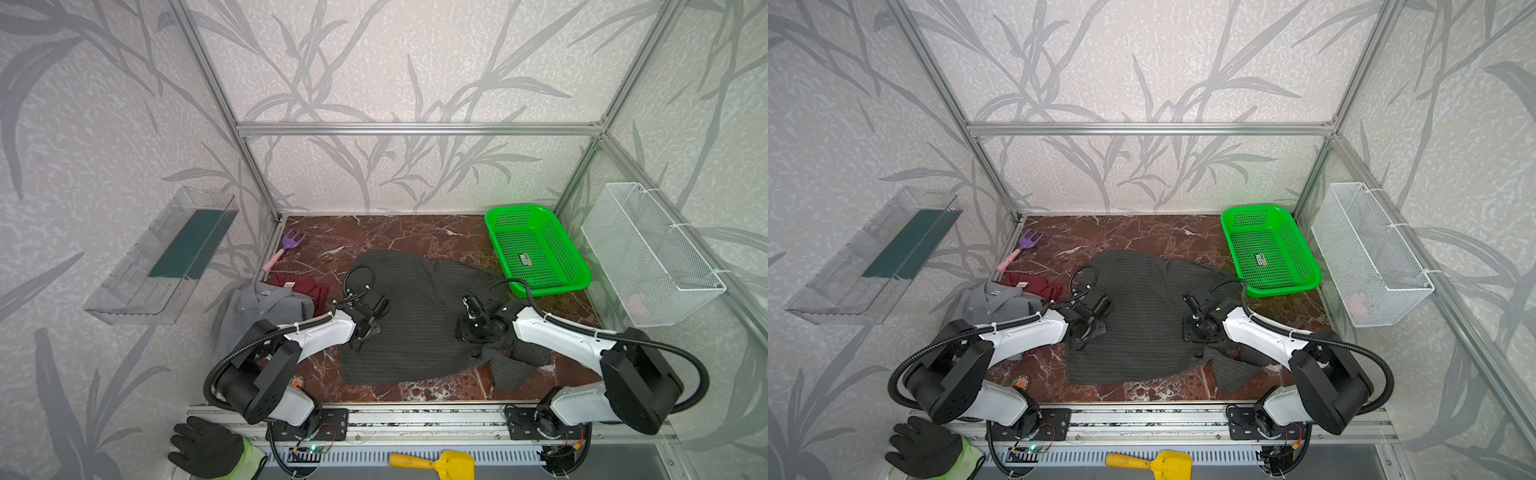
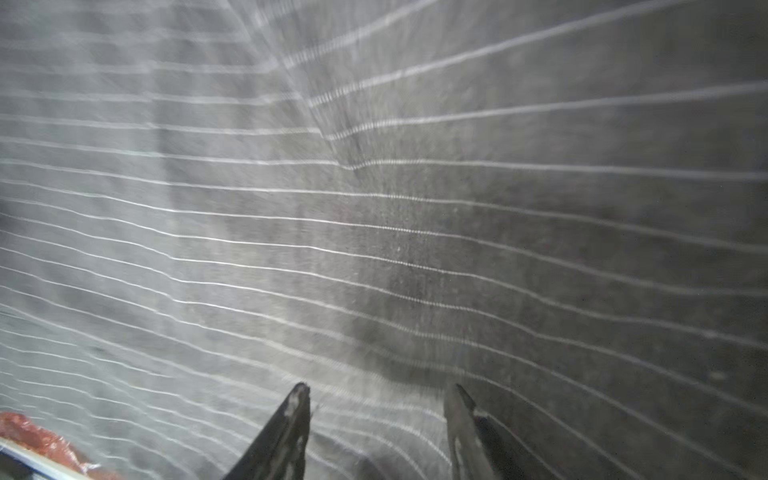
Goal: Fold and stack the long sleeve shirts
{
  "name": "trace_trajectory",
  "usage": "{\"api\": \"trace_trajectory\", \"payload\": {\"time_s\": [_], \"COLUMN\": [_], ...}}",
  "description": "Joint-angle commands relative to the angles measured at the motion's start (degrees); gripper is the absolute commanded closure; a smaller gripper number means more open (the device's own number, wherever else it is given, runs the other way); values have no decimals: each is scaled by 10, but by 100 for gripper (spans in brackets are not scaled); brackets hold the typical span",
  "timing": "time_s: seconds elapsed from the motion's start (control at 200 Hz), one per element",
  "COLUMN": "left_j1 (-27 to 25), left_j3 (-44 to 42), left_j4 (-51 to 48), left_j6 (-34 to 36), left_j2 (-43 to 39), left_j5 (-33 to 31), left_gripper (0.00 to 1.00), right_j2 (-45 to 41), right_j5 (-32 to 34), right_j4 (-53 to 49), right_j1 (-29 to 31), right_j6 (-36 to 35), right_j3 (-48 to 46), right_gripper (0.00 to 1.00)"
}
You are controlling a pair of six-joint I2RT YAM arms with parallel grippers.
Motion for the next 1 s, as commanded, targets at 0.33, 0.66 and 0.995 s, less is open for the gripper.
{"api": "trace_trajectory", "payload": {"time_s": [0.33, 0.66, 0.995], "left_j1": [67, 99, 98], "left_j3": [77, 96, 83], "left_j4": [-77, -95, -58], "left_j6": [37, 56, 79], "left_j2": [3, -36, -14], "left_j5": [-3, -7, 81], "left_gripper": [45, 45, 45], "right_j2": [192, 46, 119], "right_j5": [36, 98, 46], "right_j4": [181, 2, -53], "right_j1": [57, 38, -142], "right_j6": [41, -71, -118], "right_j3": [75, 194, 324], "right_gripper": [47, 43, 41]}}
